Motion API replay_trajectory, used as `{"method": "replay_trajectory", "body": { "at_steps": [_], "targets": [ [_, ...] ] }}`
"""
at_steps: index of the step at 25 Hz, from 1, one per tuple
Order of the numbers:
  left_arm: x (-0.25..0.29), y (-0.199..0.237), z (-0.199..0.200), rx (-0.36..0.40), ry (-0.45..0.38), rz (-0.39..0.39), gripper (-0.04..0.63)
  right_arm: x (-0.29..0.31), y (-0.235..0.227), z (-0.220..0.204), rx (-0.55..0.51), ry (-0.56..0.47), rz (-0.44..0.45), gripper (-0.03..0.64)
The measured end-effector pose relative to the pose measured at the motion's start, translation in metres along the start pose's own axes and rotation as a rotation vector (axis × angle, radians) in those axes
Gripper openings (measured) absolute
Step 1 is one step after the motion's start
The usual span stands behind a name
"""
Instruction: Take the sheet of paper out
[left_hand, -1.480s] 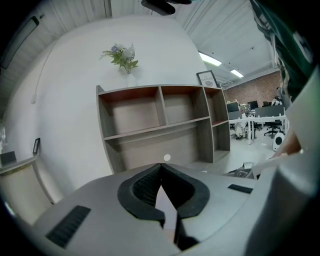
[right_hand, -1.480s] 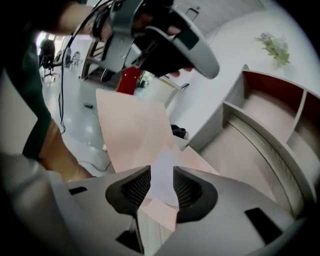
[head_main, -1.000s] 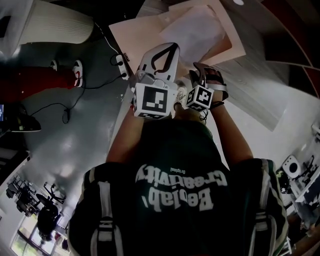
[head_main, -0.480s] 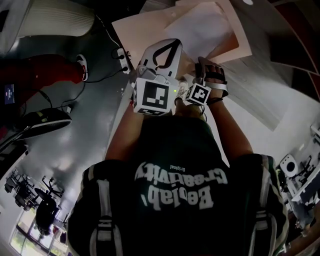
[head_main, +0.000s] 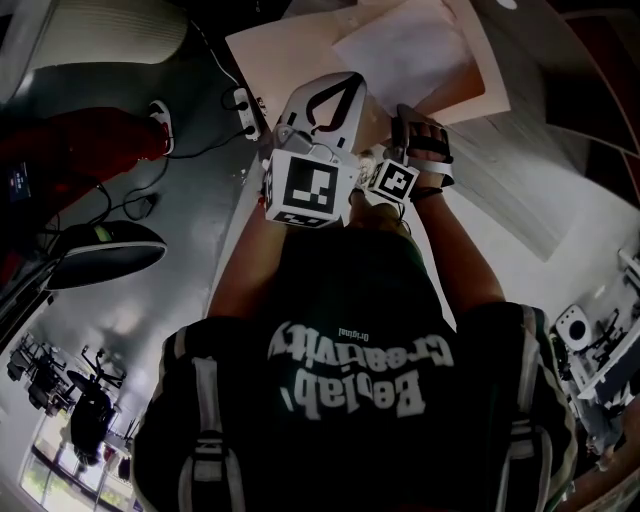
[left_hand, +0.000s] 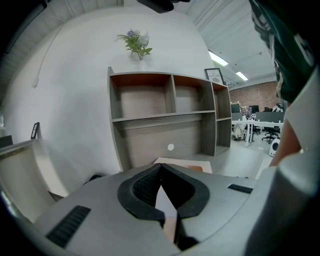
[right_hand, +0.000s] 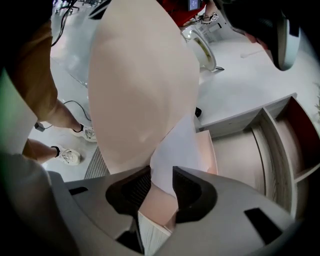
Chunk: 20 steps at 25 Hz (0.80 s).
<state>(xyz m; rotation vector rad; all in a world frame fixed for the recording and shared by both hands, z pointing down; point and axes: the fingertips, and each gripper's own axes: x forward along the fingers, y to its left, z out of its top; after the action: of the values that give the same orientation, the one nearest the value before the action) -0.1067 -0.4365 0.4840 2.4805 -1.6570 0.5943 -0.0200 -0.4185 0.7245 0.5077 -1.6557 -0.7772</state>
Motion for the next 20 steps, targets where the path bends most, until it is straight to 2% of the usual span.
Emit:
{"method": "replay_trajectory", "body": {
  "at_steps": [7, 9, 10, 13, 20],
  "targets": [
    [0.004, 0.012, -0.010, -0.012, 0.007, 0.000, 0.017, 0.013, 0.004, 0.012, -0.006, -0.026, 0.046, 0.107],
    [0.005, 0.014, -0.009, -0.012, 0.003, 0.001, 0.017, 0.012, 0.000, 0.012, -0.021, -0.022, 0.051, 0.046],
    [0.005, 0.013, -0.008, -0.010, 0.001, 0.001, 0.017, 0.012, -0.003, 0.012, -0.011, -0.026, 0.062, 0.037],
    [0.005, 0.010, -0.003, -0.003, 0.000, -0.004, 0.017, 0.010, -0.003, 0.011, 0.016, -0.035, 0.103, 0.034],
    [0.012, 0.012, -0.008, 0.000, 0.009, -0.012, 0.017, 0.011, -0.006, 0.020, 0.056, -0.069, 0.098, 0.034]
  ]
}}
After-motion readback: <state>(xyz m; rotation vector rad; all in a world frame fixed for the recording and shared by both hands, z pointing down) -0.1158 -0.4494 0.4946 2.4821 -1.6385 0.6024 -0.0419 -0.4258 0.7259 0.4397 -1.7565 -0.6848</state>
